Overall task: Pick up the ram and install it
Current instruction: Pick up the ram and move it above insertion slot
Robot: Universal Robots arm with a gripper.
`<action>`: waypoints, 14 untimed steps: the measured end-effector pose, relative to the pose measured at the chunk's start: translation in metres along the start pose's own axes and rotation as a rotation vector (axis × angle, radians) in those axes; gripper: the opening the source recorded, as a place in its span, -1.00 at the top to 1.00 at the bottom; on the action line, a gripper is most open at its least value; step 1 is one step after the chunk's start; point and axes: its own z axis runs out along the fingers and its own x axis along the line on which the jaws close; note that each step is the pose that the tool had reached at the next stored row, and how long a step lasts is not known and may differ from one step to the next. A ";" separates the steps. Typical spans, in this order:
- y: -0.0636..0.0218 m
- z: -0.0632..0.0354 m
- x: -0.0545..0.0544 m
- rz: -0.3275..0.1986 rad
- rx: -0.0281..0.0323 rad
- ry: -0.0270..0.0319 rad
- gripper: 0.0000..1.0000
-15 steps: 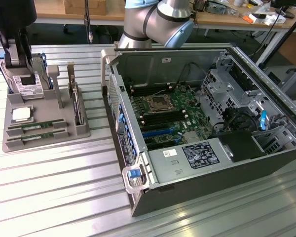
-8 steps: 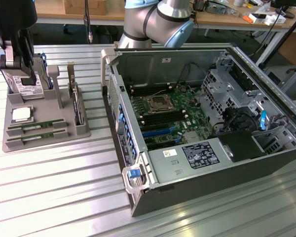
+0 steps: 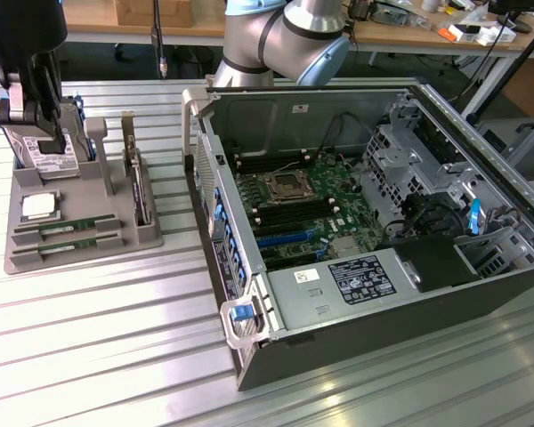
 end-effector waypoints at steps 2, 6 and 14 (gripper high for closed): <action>0.0000 0.0000 0.000 0.003 0.0001 -0.0002 0.79; 0.0000 0.0000 0.000 0.003 0.0001 -0.0002 0.79; 0.0000 0.0002 0.000 0.003 -0.0001 -0.0001 0.40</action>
